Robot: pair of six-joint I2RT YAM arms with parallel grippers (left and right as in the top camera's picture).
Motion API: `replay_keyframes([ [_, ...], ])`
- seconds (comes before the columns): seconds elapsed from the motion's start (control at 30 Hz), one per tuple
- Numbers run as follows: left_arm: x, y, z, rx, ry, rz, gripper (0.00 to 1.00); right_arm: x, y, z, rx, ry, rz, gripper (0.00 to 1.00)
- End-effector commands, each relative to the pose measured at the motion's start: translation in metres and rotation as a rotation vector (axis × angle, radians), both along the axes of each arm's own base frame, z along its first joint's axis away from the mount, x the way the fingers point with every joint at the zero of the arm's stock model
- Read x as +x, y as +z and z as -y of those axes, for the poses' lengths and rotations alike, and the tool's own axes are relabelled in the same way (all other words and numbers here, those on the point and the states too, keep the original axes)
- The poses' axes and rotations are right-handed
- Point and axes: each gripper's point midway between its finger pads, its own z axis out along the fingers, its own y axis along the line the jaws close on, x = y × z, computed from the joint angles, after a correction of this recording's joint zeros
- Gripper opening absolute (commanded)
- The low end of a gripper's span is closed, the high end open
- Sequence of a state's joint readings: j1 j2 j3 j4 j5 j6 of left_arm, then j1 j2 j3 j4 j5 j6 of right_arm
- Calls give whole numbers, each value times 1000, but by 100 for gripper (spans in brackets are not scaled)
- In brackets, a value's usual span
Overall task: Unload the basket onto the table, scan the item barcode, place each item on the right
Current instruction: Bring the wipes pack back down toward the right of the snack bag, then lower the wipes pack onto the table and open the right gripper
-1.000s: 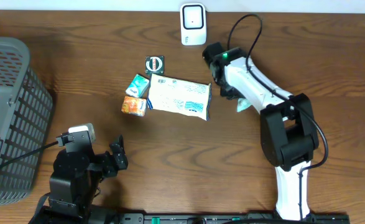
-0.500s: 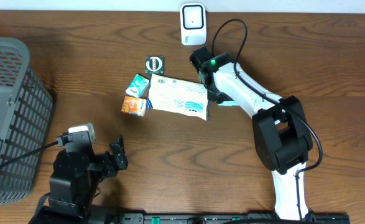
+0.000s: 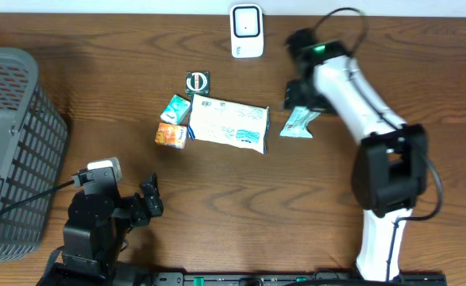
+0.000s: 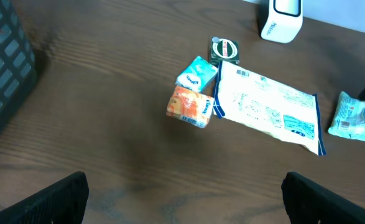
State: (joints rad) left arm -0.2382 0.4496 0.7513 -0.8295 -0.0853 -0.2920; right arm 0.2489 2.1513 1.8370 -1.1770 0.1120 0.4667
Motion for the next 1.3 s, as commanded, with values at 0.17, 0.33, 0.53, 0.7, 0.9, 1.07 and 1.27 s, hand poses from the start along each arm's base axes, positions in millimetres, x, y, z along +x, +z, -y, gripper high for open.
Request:
replay_keyframes([
  [0.17,0,0,-2,3,14,2,98,-6,2,-5,484,86,-55,82],
  [0.33,0,0,-2,3,14,2,98,-11,-18,-8,686,48,-44,80],
  [0.53,0,0,-2,3,14,2,98,-19,-51,-13,803,44,2,80],
  [0.7,0,0,-2,3,14,2,98,-22,-66,-15,807,11,14,57],
  [0.9,0,0,-2,3,14,2,98,-13,-59,-14,812,-28,32,1],
  [1.07,0,0,-2,3,14,2,98,0,-40,-1,701,-55,90,1],
  [1.27,0,0,-2,3,14,2,98,-1,1,45,182,-86,175,1],
])
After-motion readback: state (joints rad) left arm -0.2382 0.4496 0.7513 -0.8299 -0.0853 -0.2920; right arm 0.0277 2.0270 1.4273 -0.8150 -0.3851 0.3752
